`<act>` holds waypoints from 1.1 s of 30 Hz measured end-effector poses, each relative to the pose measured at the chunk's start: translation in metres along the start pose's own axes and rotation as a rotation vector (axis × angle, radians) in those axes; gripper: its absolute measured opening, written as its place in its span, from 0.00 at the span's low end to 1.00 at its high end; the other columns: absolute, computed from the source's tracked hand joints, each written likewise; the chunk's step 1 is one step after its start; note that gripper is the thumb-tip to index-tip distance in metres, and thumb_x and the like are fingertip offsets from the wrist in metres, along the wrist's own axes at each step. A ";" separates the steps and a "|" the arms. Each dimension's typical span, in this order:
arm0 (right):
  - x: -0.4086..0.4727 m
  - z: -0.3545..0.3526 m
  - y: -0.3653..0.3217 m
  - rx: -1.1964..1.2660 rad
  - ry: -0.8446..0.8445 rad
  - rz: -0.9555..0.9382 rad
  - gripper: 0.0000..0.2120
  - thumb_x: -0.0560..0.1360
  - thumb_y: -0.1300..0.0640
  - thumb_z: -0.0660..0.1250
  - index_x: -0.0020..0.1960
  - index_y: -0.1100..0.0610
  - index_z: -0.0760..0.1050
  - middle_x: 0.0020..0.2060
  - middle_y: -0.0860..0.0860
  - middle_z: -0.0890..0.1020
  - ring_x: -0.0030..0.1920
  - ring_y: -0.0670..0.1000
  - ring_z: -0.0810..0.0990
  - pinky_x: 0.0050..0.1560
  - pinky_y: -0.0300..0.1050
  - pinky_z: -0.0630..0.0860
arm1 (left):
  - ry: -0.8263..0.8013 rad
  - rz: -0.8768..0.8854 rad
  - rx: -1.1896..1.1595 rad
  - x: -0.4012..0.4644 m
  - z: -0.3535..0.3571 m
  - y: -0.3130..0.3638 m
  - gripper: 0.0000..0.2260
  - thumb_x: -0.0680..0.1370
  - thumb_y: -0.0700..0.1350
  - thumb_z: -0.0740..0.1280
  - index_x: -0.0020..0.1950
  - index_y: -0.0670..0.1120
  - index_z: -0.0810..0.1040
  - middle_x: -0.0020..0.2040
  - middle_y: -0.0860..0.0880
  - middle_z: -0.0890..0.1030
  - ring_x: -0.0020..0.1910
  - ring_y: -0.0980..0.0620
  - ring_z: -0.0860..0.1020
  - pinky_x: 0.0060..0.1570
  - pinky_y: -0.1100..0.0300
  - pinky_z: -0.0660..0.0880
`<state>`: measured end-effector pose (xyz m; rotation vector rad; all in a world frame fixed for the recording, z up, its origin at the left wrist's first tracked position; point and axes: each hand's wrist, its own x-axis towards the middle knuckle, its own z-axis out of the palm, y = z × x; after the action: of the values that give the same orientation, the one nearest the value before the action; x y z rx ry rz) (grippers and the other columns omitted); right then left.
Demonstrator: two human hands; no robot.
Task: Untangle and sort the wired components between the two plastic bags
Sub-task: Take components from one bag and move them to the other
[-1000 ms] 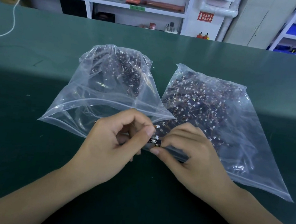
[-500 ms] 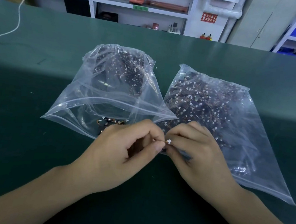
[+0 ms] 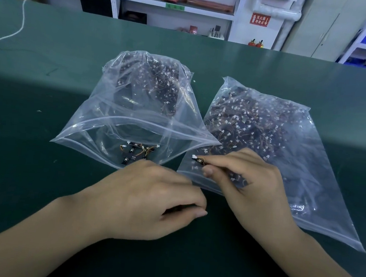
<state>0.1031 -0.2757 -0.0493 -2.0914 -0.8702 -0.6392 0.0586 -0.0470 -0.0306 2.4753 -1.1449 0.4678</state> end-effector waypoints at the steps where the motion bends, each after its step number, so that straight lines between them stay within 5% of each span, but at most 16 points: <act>1: 0.000 0.000 -0.001 0.017 0.005 0.017 0.04 0.79 0.56 0.75 0.52 0.54 0.88 0.41 0.42 0.86 0.41 0.45 0.80 0.47 0.42 0.76 | 0.040 0.008 0.044 0.000 0.000 0.000 0.10 0.86 0.53 0.65 0.51 0.54 0.85 0.38 0.56 0.81 0.35 0.55 0.78 0.32 0.53 0.77; 6: 0.001 -0.001 -0.006 0.071 0.005 0.071 0.03 0.78 0.54 0.75 0.49 0.50 0.88 0.41 0.38 0.86 0.42 0.47 0.82 0.46 0.38 0.76 | 0.485 -0.141 -0.078 0.002 -0.002 0.004 0.16 0.85 0.52 0.67 0.41 0.45 0.79 0.31 0.56 0.74 0.29 0.59 0.69 0.29 0.64 0.68; 8: 0.000 -0.001 -0.008 0.091 -0.009 0.078 0.02 0.78 0.54 0.76 0.48 0.50 0.87 0.41 0.37 0.86 0.42 0.47 0.82 0.47 0.35 0.74 | 0.572 -0.256 -0.160 0.002 -0.003 0.003 0.14 0.84 0.54 0.67 0.43 0.47 0.73 0.30 0.54 0.72 0.28 0.54 0.71 0.29 0.64 0.67; 14: 0.000 -0.001 -0.010 0.104 -0.023 0.060 0.04 0.79 0.56 0.74 0.51 0.51 0.88 0.40 0.38 0.86 0.42 0.46 0.82 0.48 0.32 0.72 | 0.373 -0.356 -0.210 0.000 0.003 -0.004 0.09 0.86 0.53 0.60 0.56 0.52 0.78 0.33 0.54 0.73 0.29 0.51 0.74 0.31 0.54 0.71; 24: -0.001 0.001 -0.010 0.130 -0.054 0.093 0.08 0.82 0.57 0.71 0.58 0.52 0.87 0.43 0.39 0.86 0.47 0.47 0.84 0.50 0.32 0.73 | 0.388 -0.373 -0.157 0.001 0.010 -0.008 0.06 0.83 0.51 0.68 0.47 0.52 0.79 0.33 0.55 0.75 0.30 0.51 0.74 0.30 0.54 0.72; 33: -0.001 0.002 -0.009 0.011 -0.104 0.071 0.08 0.83 0.50 0.69 0.48 0.51 0.82 0.42 0.40 0.82 0.48 0.47 0.79 0.52 0.38 0.72 | 0.384 -0.358 -0.174 0.002 0.010 -0.007 0.05 0.80 0.49 0.69 0.45 0.52 0.79 0.32 0.57 0.73 0.30 0.53 0.74 0.31 0.59 0.71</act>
<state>0.0959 -0.2705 -0.0468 -2.1512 -0.8505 -0.4915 0.0672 -0.0487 -0.0395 2.2412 -0.5535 0.6671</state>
